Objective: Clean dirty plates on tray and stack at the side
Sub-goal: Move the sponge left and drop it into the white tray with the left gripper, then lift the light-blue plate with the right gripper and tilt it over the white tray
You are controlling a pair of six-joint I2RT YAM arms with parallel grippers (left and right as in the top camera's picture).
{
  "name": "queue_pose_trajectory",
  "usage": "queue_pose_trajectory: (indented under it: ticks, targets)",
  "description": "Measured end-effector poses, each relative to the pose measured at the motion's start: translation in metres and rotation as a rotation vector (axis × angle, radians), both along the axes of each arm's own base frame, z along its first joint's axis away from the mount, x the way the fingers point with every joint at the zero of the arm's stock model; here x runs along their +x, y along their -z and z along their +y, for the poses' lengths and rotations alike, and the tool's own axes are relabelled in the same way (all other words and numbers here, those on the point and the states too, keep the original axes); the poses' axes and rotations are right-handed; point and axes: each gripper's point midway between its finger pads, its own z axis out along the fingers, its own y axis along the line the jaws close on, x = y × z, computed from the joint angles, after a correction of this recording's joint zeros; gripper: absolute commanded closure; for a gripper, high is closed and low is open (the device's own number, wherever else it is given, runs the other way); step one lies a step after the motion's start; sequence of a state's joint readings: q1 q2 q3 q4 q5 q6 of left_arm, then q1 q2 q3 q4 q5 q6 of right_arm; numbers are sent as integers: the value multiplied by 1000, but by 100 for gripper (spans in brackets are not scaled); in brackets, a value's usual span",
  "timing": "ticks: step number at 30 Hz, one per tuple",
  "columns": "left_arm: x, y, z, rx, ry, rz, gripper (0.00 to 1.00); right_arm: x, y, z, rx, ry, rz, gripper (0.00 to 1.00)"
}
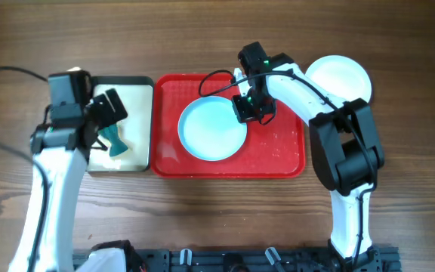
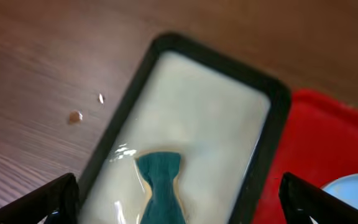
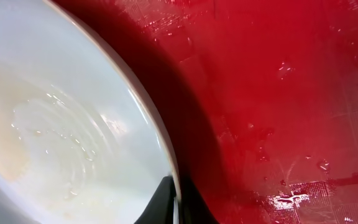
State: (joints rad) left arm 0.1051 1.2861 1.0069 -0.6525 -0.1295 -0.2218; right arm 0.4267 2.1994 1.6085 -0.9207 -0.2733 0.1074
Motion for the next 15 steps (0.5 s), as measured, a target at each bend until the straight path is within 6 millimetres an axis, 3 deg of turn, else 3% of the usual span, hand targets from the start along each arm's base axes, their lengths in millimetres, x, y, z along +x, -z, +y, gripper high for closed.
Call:
queue_pose_trajectory:
  ticks: [2,6,8,12,15]
  targets:
    - [-4,-18,3,6,-11,-50,0,0,-1,0,-1,0,2,95]
    - [-10,-25,4,7,-16,-63,0,8,-18,1,-3,10,-10,96]
    - [-11,-24,4,7,-16,-62,0,26,-39,6,14,28,-77,96]
    - [-10,-25,4,7,-16,-62,0,68,-110,25,87,76,-307,96]
    - [-10,-24,4,7,-16,-62,0,79,-133,47,112,91,-418,96]
